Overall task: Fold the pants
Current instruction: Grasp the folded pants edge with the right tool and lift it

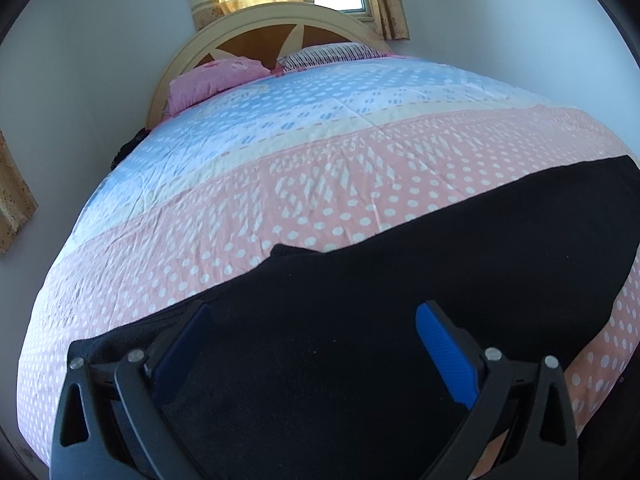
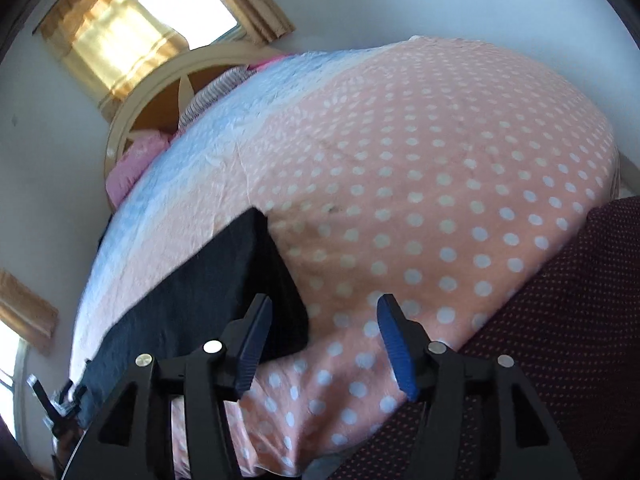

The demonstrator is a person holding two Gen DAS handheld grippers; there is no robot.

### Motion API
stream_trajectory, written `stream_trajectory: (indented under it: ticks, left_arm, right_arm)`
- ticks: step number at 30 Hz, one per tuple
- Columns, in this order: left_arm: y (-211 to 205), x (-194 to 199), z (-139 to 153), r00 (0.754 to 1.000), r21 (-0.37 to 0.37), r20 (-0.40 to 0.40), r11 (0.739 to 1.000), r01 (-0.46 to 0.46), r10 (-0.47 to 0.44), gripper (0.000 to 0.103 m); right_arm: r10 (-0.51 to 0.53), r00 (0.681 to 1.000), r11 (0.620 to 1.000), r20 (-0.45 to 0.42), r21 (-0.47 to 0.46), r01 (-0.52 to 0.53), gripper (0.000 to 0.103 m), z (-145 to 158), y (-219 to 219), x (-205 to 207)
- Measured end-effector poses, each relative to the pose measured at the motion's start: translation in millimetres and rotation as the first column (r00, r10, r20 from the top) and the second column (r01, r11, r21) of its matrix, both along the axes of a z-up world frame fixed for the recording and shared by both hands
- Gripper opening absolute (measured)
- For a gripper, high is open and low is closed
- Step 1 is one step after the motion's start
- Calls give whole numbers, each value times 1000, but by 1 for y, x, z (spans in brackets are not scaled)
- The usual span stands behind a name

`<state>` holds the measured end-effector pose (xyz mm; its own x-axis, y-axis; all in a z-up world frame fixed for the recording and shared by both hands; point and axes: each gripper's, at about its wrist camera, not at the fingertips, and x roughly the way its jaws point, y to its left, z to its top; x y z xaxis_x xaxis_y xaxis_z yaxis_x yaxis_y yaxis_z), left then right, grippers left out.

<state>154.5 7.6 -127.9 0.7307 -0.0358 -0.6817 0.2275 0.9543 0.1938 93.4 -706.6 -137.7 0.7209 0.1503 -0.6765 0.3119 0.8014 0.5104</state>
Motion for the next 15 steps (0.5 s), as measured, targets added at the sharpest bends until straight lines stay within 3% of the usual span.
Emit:
stream_trajectory:
  ticks: [3, 8, 10, 15]
  left_arm:
    - [-3, 1, 0, 1000, 0, -1, 1000, 0, 0, 103]
    - [-11, 1, 0, 1000, -16, 11, 1000, 21, -21, 103]
    - [-16, 2, -3, 1000, 0, 8, 1000, 28, -28, 103]
    - [-13, 10, -15, 1000, -2, -22, 1000, 9, -9, 103]
  right_arm:
    - [40, 998, 999, 52, -11, -39, 57, 13, 9, 7]
    - [103, 995, 994, -15, -29, -103, 56, 1, 24, 38]
    - [123, 991, 992, -57, -10, -124, 46, -10, 27, 48]
    - [125, 990, 992, -71, -10, -126, 36, -21, 24, 50]
